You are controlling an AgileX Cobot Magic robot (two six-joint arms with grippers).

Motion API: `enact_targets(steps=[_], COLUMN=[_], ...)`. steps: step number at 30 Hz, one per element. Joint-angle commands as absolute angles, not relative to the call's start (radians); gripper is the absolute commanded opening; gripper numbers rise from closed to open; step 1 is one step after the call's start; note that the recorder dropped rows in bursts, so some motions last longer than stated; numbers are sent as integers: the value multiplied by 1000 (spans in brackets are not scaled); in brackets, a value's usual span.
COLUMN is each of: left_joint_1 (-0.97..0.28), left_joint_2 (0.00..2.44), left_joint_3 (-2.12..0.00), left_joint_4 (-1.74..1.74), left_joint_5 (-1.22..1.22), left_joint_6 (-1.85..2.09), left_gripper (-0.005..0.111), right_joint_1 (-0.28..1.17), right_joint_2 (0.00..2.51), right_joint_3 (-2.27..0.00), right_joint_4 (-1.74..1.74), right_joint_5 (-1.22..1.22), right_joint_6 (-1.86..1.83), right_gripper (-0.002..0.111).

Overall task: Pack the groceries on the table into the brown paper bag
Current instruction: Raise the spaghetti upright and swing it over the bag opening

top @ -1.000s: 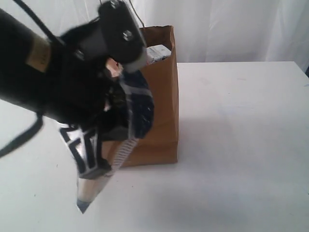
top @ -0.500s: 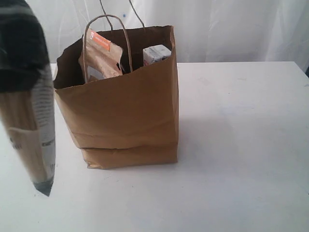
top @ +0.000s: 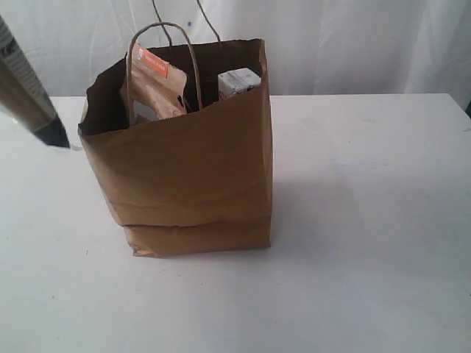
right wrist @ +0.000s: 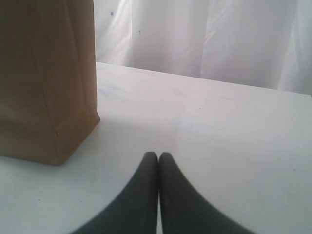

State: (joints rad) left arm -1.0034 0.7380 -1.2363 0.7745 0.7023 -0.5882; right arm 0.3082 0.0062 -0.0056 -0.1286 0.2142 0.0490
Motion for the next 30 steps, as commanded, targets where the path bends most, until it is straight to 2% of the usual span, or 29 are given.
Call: enact_targets(steps=[1, 13, 30], left_joint_1=[-1009, -1009, -1009], left_joint_2=[772, 960, 1157], left_joint_3=[-1331, -1536, -1540], left_joint_4=[853, 932, 928], left_joint_5=[565, 567, 520], left_joint_6=[-606, -597, -632], left_gripper=[0, 0, 0], right_joint_1=[300, 300, 300], right_joint_2=[0, 0, 0], right_joint_3=[0, 0, 0], right_joint_4=[-127, -127, -127], right_joint_5=[216, 216, 216], right_joint_6=[41, 41, 41], right_gripper=[0, 0, 0])
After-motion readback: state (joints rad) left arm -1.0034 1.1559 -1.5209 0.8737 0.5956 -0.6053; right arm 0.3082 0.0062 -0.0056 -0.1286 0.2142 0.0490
